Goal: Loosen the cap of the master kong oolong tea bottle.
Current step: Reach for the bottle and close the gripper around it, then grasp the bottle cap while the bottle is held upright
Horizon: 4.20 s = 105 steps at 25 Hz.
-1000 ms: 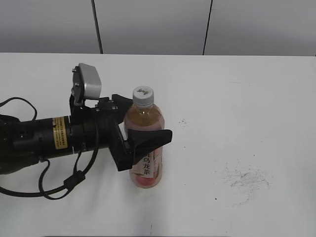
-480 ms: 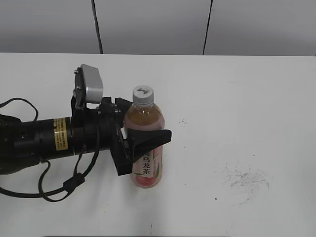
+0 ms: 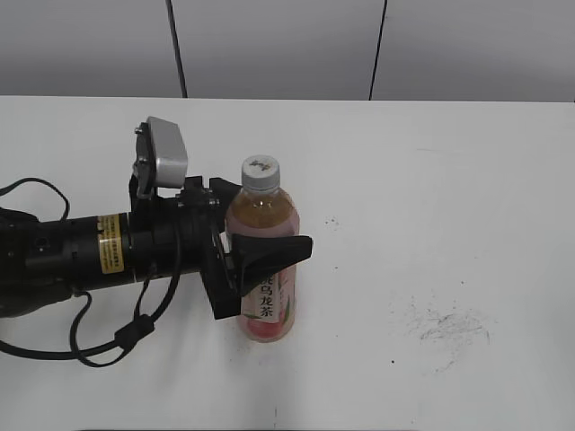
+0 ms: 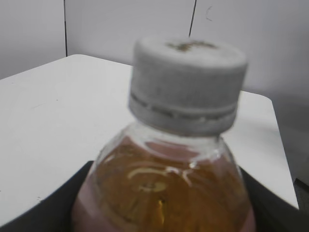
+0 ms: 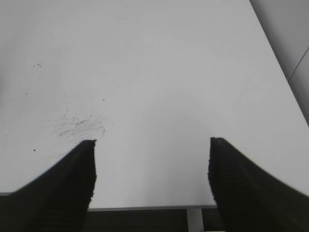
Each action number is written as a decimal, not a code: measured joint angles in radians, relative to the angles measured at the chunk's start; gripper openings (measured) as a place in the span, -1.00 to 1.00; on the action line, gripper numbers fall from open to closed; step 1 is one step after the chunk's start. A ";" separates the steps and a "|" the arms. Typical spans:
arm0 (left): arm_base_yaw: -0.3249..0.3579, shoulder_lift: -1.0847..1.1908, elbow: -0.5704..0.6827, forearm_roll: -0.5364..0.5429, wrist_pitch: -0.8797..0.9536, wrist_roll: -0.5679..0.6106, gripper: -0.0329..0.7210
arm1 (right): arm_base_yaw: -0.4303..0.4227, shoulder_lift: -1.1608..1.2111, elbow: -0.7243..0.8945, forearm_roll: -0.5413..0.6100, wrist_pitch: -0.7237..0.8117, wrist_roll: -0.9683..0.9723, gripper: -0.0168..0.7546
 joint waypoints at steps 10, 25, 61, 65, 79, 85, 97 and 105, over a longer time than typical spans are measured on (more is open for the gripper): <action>0.000 0.000 0.000 0.000 0.000 0.001 0.27 | 0.000 0.144 -0.020 0.139 -0.016 -0.264 0.42; 0.000 0.000 0.000 0.004 -0.001 0.016 0.27 | 0.163 0.925 -0.428 0.423 0.078 -0.683 -0.12; 0.000 0.000 0.000 0.010 -0.003 0.032 0.27 | 0.788 1.794 -1.268 0.030 0.123 0.076 0.05; 0.000 0.000 0.000 0.010 -0.003 0.032 0.27 | 0.788 1.794 -1.268 0.017 0.123 0.130 0.08; 0.000 0.000 0.000 0.009 -0.003 0.032 0.27 | 0.789 1.853 -1.268 0.061 0.123 0.149 0.12; 0.000 0.000 0.000 0.009 -0.003 0.033 0.27 | 0.789 1.855 -1.233 0.069 0.123 0.149 0.12; 0.000 0.000 0.000 0.009 -0.003 0.033 0.27 | 0.785 1.860 -1.209 0.051 0.126 0.167 0.07; 0.000 0.000 0.000 0.009 -0.003 0.033 0.27 | 0.785 1.860 -1.209 0.059 0.126 0.170 -0.02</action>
